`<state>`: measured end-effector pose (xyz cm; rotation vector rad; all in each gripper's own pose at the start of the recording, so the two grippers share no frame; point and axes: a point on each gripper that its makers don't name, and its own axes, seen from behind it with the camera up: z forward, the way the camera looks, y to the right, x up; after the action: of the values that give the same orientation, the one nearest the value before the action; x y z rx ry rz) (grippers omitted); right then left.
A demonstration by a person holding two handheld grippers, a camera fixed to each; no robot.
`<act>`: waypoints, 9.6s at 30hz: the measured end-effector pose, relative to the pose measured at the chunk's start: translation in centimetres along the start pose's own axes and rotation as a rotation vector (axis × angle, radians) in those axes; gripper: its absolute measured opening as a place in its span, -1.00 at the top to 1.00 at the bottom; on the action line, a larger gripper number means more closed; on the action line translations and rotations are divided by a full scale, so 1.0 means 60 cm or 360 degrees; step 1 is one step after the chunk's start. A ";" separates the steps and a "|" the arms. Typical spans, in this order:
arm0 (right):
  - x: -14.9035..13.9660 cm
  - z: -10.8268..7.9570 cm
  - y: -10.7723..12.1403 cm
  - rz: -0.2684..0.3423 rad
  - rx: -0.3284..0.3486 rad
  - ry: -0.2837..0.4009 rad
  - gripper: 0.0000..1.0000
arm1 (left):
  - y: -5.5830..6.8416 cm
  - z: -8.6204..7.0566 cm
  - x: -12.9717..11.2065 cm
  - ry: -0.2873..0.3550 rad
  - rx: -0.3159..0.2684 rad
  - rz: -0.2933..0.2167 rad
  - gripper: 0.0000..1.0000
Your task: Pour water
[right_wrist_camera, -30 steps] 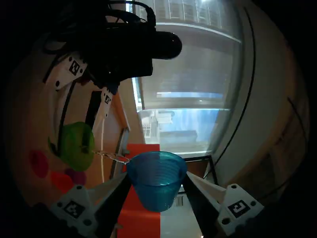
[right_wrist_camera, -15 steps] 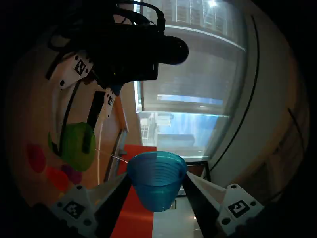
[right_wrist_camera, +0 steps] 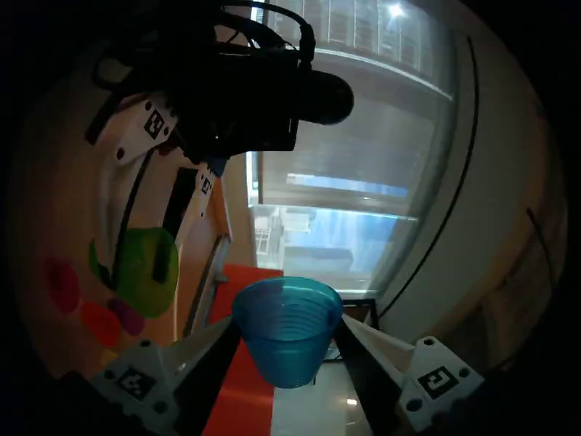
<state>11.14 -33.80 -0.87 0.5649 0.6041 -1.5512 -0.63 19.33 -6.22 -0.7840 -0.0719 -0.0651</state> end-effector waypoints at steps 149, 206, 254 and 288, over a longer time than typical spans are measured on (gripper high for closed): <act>-0.168 -0.145 -0.572 0.2555 0.0857 -0.0708 -0.78 | -0.126 0.058 -0.323 -0.0814 0.0019 -0.0065 -0.99; -0.142 -0.251 -0.563 0.2519 0.0653 -0.0800 -1.00 | -0.131 -0.052 -0.283 -0.0716 0.0299 0.0025 -1.00; -0.320 -0.403 -0.349 0.2372 -0.0891 -0.1051 -0.99 | -0.225 -0.202 -0.086 0.0148 0.1328 0.0023 -1.00; -0.342 -0.378 -0.332 0.2502 -0.0909 -0.1143 -1.00 | -0.267 -0.177 -0.175 0.0219 0.1534 0.0066 -1.00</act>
<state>-7.49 -2.45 -2.85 -0.0748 -0.0736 0.0134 -12.02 0.85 -3.39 0.1830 0.0460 -0.0376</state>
